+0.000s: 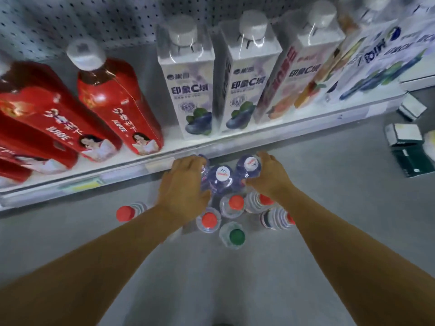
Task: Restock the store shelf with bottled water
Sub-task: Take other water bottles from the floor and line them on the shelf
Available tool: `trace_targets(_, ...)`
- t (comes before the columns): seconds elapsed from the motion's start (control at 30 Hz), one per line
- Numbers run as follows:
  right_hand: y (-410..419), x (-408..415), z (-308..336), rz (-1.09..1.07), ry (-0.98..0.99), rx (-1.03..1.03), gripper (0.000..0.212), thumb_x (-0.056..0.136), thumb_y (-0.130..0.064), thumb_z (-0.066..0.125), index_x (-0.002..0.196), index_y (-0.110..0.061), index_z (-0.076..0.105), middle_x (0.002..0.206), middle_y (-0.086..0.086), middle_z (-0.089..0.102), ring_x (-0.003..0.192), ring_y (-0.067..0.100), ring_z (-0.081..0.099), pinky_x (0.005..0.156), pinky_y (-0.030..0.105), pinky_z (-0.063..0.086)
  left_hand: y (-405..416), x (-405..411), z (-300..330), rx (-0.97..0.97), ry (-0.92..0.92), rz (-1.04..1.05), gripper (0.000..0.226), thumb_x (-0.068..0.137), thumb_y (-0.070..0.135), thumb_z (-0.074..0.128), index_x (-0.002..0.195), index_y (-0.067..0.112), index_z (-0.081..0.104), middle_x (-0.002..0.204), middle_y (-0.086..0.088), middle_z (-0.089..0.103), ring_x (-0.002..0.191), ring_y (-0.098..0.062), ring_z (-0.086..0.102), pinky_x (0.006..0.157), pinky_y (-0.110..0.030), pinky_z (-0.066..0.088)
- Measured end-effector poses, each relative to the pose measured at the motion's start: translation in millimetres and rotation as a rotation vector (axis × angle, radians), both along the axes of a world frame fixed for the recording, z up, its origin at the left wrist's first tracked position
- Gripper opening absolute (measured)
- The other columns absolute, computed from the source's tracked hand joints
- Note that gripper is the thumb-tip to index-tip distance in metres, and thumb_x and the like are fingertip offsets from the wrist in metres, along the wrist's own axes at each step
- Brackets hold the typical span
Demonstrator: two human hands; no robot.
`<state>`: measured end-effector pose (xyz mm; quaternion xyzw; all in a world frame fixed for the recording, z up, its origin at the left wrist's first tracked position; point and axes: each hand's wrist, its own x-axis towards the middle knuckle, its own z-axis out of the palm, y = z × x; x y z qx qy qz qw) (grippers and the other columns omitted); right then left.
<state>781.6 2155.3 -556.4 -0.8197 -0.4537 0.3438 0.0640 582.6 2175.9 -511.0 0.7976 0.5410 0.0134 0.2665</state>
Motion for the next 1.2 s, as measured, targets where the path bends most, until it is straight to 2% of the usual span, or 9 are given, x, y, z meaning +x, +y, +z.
trace_targets(0.1, 11, 5, -31, 0.013, -0.024, 0.0, 0.069, 0.048, -0.056, 0.066, 0.105, -0.018, 0.06, 0.098, 0.004, 0.065, 0.093, 0.024, 0.065, 0.074, 0.027, 0.049, 8, 0, -20, 0.033, -0.028, -0.02, 0.054, 0.077, 0.019, 0.069, 0.126, 0.018, 0.047, 0.13, -0.002, 0.05, 0.12, -0.023, 0.043, 0.096, -0.033, 0.038)
trace_targets(0.2, 18, 7, -44, -0.014, -0.021, 0.047, 0.056, 0.055, -0.042, 0.081, 0.102, -0.018, 0.062, 0.092, 0.0, 0.066, 0.084, 0.02, 0.063, 0.076, 0.028, 0.05, 13, 0, -32, 0.054, -0.071, -0.033, 0.052, 0.074, 0.018, 0.071, 0.122, 0.017, 0.05, 0.125, -0.002, 0.052, 0.116, -0.024, 0.045, 0.094, -0.037, 0.04)
trace_targets(0.5, 5, 28, -9, -0.194, -0.076, 0.122, 0.046, 0.063, -0.033, 0.084, 0.096, -0.011, 0.061, 0.086, 0.001, 0.059, 0.077, 0.019, 0.056, 0.067, 0.025, 0.04, 19, -1, -16, 0.094, -0.159, -0.04, 0.055, 0.069, 0.011, 0.073, 0.121, 0.014, 0.053, 0.12, -0.005, 0.056, 0.114, -0.026, 0.047, 0.094, -0.037, 0.04)
trace_targets(0.7, -17, 45, 89, -0.305, -0.017, 0.23, 0.037, 0.067, -0.034, 0.083, 0.082, -0.015, 0.055, 0.078, -0.005, 0.057, 0.072, 0.01, 0.053, 0.062, 0.014, 0.037, 8, 12, 57, -0.023, -0.166, -0.038, 0.064, 0.078, 0.015, 0.07, 0.136, 0.014, 0.042, 0.135, -0.008, 0.047, 0.129, -0.025, 0.037, 0.104, -0.036, 0.035)
trace_targets(0.8, -27, 47, 153, -0.385, -0.008, 0.309, 0.042, 0.066, -0.04, 0.08, 0.094, -0.014, 0.063, 0.083, -0.002, 0.063, 0.077, 0.016, 0.06, 0.062, 0.019, 0.04, 0, 19, 108, -0.055, -0.149, -0.084, 0.063, 0.081, 0.019, 0.067, 0.138, 0.018, 0.038, 0.136, -0.008, 0.044, 0.127, -0.024, 0.037, 0.101, -0.032, 0.036)
trace_targets(0.9, -36, 45, 227, -0.416, 0.02, 0.42, 0.025, 0.07, -0.034, 0.078, 0.08, -0.024, 0.058, 0.072, -0.008, 0.056, 0.065, 0.01, 0.053, 0.051, 0.015, 0.035, -5, 26, 168, -0.068, -0.136, -0.126, 0.067, 0.08, 0.024, 0.069, 0.139, 0.02, 0.036, 0.135, -0.008, 0.043, 0.124, -0.025, 0.04, 0.097, -0.032, 0.038)
trace_targets(0.97, -40, 41, 277, -0.407, 0.033, 0.495, 0.025, 0.069, -0.032, 0.079, 0.07, -0.029, 0.054, 0.071, -0.007, 0.06, 0.07, 0.013, 0.058, 0.06, 0.021, 0.041, -7, 29, 211, -0.049, -0.141, -0.168, 0.069, 0.078, 0.025, 0.07, 0.138, 0.021, 0.036, 0.137, -0.006, 0.045, 0.124, -0.024, 0.041, 0.098, -0.031, 0.039)
trace_targets(1.1, -40, 32, 379, -0.431, 0.057, 0.581, 0.033, 0.067, -0.042, 0.075, 0.081, -0.015, 0.063, 0.072, -0.004, 0.063, 0.073, 0.017, 0.061, 0.063, 0.028, 0.046, -13, 33, 303, -0.048, -0.19, -0.223, 0.068, 0.078, 0.03, 0.07, 0.137, 0.021, 0.036, 0.128, -0.002, 0.046, 0.118, -0.023, 0.044, 0.093, -0.035, 0.043)
trace_targets(1.2, -37, 23, 459, -0.388, 0.065, 0.633, 0.034, 0.071, -0.044, 0.074, 0.071, -0.014, 0.057, 0.066, -0.004, 0.057, 0.065, 0.016, 0.054, 0.056, 0.028, 0.041, -16, 34, 371, -0.077, -0.277, -0.215, 0.07, 0.075, 0.03, 0.073, 0.135, 0.022, 0.036, 0.126, 0.001, 0.049, 0.115, -0.02, 0.048, 0.092, -0.031, 0.043)
